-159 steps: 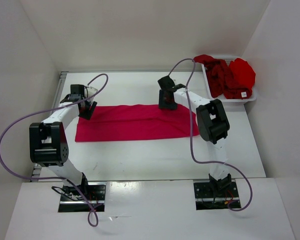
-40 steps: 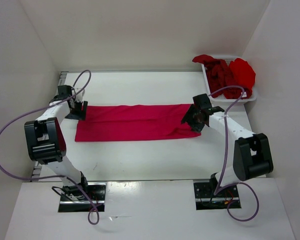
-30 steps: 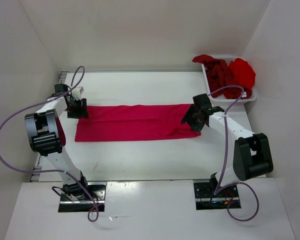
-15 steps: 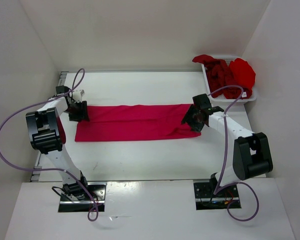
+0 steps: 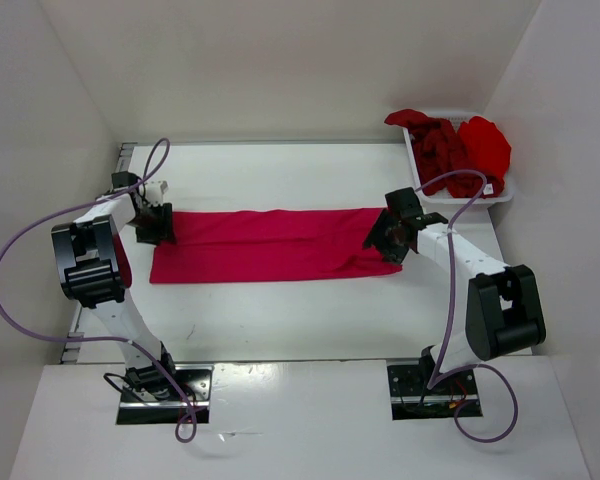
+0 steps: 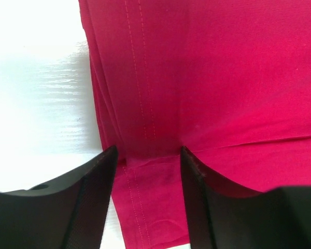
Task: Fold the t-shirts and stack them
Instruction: Fold the other side of the tshirt into a rectangle
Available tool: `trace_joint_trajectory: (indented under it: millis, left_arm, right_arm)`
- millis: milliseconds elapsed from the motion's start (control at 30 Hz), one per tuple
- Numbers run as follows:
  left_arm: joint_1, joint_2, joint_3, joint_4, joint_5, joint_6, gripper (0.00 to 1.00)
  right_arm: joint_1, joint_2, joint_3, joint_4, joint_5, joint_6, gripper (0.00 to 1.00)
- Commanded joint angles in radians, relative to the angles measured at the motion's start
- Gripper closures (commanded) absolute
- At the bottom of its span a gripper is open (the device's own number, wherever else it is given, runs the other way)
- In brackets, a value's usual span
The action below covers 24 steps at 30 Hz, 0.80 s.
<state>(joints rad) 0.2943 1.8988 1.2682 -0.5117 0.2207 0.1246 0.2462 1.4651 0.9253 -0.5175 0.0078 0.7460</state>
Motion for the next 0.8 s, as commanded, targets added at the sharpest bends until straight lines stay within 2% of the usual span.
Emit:
trace_joint_trajectory:
  millis: [0, 100, 133, 167, 267, 367, 467, 567, 700, 767]
  left_arm:
    - [0.006, -0.001, 0.020, -0.027, 0.017, -0.002, 0.46]
    - [0.006, 0.009, 0.031, -0.039, 0.039, -0.002, 0.57]
    - [0.006, 0.009, 0.042, -0.048, 0.048, -0.002, 0.66]
    - [0.006, 0.019, 0.042, -0.048, 0.048, -0.002, 0.69]
    - [0.006, 0.028, 0.042, -0.048, 0.048, -0.002, 0.80]
    - [0.006, 0.028, 0.042, -0.048, 0.048, -0.002, 0.87]
    - [0.006, 0.019, 0.051, -0.048, 0.039, -0.002, 0.89]
    - [0.006, 0.009, 0.051, -0.048, 0.039, -0.002, 0.91]
    - [0.006, -0.009, 0.051, -0.048, 0.039, -0.002, 0.94]
    - [0.006, -0.009, 0.051, -0.048, 0.039, -0.002, 0.97]
  right_arm:
    - [0.005, -0.023, 0.007, -0.004, 0.017, -0.019, 0.36]
    - [0.005, -0.032, 0.007, -0.015, 0.017, -0.019, 0.37]
    - [0.005, -0.032, 0.007, -0.015, 0.017, -0.028, 0.37]
    - [0.005, -0.032, 0.007, -0.024, 0.027, -0.028, 0.37]
    - [0.005, -0.032, 0.007, -0.035, 0.037, -0.028, 0.32]
    - [0.005, -0.032, 0.007, -0.024, 0.011, -0.037, 0.29]
    - [0.005, 0.012, 0.007, -0.013, -0.014, -0.037, 0.29]
    - [0.005, 0.044, 0.007, -0.003, -0.048, -0.037, 0.35]
    - [0.015, 0.054, 0.018, 0.008, -0.060, -0.028, 0.51]
    - [0.015, 0.064, 0.027, 0.008, -0.069, -0.028, 0.65]
